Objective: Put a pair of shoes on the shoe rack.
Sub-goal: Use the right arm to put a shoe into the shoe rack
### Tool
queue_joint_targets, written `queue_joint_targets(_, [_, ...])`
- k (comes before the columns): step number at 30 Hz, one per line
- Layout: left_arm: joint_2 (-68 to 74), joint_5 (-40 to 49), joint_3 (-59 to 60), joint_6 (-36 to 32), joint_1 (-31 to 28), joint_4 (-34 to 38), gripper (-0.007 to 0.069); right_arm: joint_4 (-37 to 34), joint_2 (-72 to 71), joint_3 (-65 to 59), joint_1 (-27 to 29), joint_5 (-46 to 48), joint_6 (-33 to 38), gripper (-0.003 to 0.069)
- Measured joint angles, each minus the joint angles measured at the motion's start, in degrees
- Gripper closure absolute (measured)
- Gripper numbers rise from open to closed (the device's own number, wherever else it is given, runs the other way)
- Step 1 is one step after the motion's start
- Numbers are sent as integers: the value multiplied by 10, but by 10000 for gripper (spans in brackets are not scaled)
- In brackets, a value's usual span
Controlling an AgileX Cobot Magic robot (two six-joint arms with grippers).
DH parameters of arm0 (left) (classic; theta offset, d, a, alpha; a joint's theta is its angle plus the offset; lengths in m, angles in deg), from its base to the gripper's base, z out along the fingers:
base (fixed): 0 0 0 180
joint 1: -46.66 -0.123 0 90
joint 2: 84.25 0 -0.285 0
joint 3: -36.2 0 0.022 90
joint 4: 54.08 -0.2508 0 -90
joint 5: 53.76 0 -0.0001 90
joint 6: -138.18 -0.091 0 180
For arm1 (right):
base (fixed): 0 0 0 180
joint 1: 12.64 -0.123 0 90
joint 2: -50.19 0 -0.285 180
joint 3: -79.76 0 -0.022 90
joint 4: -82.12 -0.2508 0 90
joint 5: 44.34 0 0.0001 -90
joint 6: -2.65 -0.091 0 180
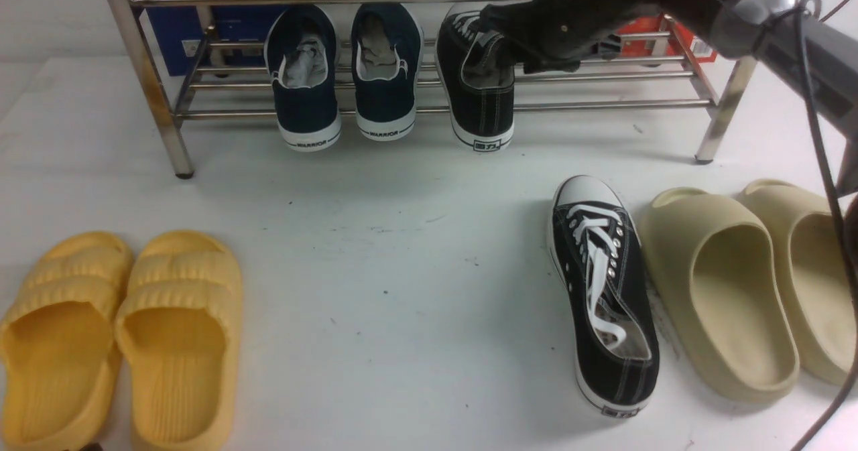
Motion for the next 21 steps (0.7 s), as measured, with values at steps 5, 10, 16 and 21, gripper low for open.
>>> queue_joint_targets(5, [0, 0, 0, 0, 0, 0, 417, -7, -42, 2, -1, 118, 58, 385])
queue_joint_targets(10, [0, 1, 0, 0, 0, 0, 410, -8, -49, -11, -17, 198, 117, 540])
queue_joint_targets(16, [0, 1, 0, 0, 0, 0, 407, -8, -9, -59, -26, 189, 128, 662])
queue_joint_targets(21, [0, 1, 0, 0, 0, 0, 403, -6, 30, -67, -26, 96, 119, 662])
